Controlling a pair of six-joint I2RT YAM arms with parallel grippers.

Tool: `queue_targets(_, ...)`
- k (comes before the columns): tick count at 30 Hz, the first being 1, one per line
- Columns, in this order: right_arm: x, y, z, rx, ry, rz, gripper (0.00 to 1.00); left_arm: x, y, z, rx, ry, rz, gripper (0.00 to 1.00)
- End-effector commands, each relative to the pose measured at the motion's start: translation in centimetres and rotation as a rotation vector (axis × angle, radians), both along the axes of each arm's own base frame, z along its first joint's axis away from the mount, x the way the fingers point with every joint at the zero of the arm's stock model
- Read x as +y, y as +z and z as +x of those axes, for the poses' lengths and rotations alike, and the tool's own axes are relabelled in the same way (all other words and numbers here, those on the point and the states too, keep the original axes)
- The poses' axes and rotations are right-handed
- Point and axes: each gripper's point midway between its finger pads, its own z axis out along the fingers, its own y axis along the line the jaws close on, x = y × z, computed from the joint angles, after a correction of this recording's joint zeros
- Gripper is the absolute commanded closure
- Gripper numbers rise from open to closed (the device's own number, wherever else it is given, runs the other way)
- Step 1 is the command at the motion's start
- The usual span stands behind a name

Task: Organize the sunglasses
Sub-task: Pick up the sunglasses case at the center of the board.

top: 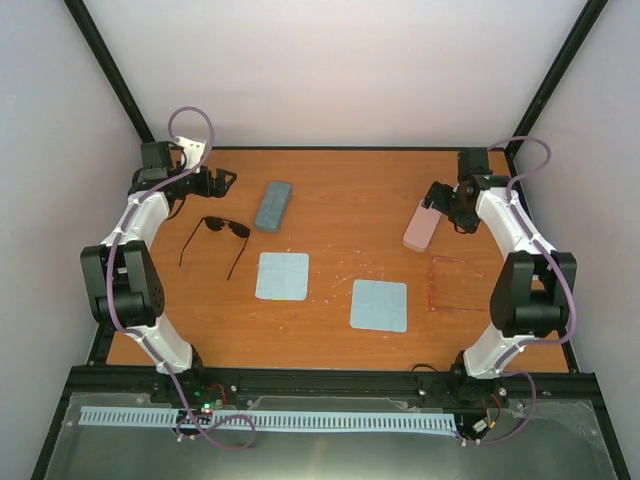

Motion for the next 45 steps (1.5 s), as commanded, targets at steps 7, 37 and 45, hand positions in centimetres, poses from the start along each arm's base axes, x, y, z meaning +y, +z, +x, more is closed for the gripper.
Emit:
queue_targets(7,2.9,-4.4,0.9,0.273,0.124,0.106,0.02,0.7,0.2,0.4,-0.028,0.014,0.078,0.00)
queue_targets(37,2.8,-11.2,3.8,0.462,0.080,-0.015,0.16,1.3,-2.4,0.7,0.026,0.044,0.090,0.01)
queue_targets(45,2.7,-11.7,3.6,0.477,0.090,-0.029,0.38,1.3,-2.5,0.7,0.031,0.050,0.086,0.00)
